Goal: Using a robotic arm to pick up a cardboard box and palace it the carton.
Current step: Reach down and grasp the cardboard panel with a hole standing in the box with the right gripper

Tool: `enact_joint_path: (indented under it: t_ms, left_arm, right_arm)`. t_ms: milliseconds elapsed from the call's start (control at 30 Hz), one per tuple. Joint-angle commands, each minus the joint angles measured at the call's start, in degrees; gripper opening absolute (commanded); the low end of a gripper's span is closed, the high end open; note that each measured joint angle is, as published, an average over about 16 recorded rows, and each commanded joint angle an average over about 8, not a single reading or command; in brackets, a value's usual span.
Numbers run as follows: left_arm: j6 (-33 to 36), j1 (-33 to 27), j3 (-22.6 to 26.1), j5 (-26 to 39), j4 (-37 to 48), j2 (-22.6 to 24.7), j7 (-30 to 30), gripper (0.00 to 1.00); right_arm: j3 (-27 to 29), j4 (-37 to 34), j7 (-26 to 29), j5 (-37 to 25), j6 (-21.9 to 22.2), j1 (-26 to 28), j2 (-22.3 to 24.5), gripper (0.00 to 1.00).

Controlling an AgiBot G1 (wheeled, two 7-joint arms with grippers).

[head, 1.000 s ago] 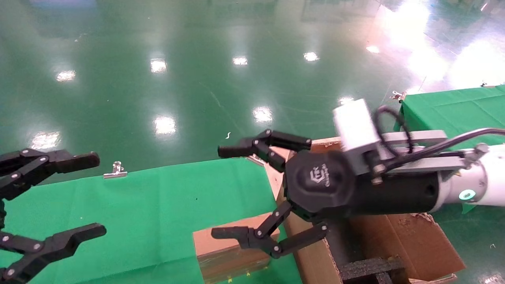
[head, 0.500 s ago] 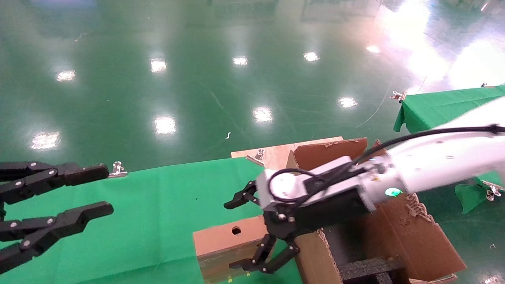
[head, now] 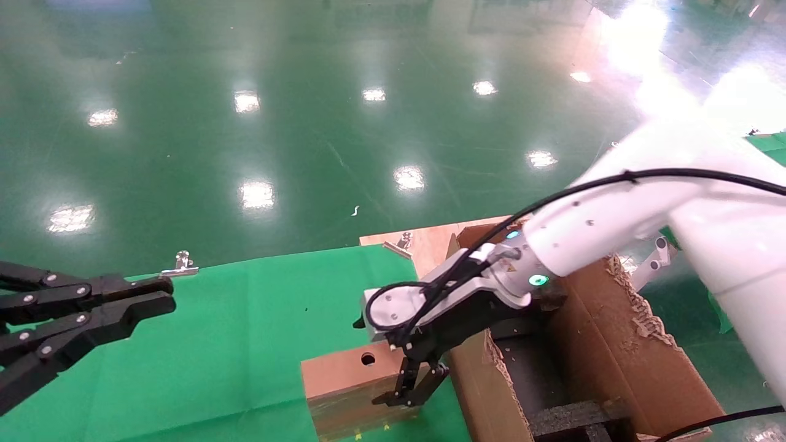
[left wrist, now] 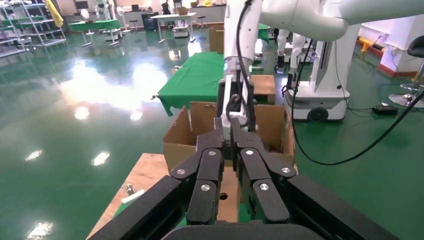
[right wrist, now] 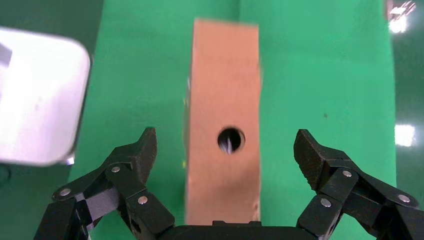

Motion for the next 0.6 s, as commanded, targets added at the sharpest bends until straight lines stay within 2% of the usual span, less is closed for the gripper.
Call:
enact_joint_path:
  t_ms: [33,100,133,200,233,367,400,467,500,600]
  left_arm:
    - [0.0,0.0,0.0,0.0,0.0,0.0,0.0,0.00]
    - [0.0,0.0,0.0,0.0,0.0,0.0,0.0,0.00]
    - [0.0,0.0,0.0,0.0,0.0,0.0,0.0,0.05]
    - [0.0,0.0,0.0,0.0,0.0,0.0,0.0,0.30]
    - [0.0,0.0,0.0,0.0,0.0,0.0,0.0,0.42]
    - [0.0,0.0,0.0,0.0,0.0,0.0,0.0,0.92]
    - [0.0,0.0,0.0,0.0,0.0,0.0,0.0,1.00]
    - [0.0,0.0,0.0,0.0,0.0,0.0,0.0,1.00]
    - [0.0,0.0,0.0,0.0,0.0,0.0,0.0,1.00]
    - [0.0,0.0,0.0,0.0,0.0,0.0,0.0,1.00]
  right_arm:
    - [-1.9,-1.0,-0.7,-2.0,-0.2,1.3,-1.4,1.00]
    - [-3.7,-1.7,-1.4,-3.0,-0.2,2.3,-2.5,1.00]
    - [-4.5,-2.0,-1.8,-3.5,-0.2,2.7,-3.0,1.00]
    - [-6.0,-2.6,-2.6,-4.1,-0.1,3.3,-3.8,0.99]
    - [-6.6,-2.9,-3.0,-4.3,-0.1,3.6,-4.1,0.92]
    - [-8.4,-4.0,-3.9,-4.9,0.1,4.3,-5.0,0.42]
    - [-8.7,-4.2,-4.0,-5.0,0.2,4.4,-5.1,0.30]
    - [-9.1,-4.6,-4.2,-5.2,0.2,4.6,-5.3,0.06]
    - [-9.2,-4.7,-4.2,-5.3,0.2,4.7,-5.4,0.00]
    - [-9.3,-4.7,-4.2,-5.2,0.3,4.7,-5.4,0.00]
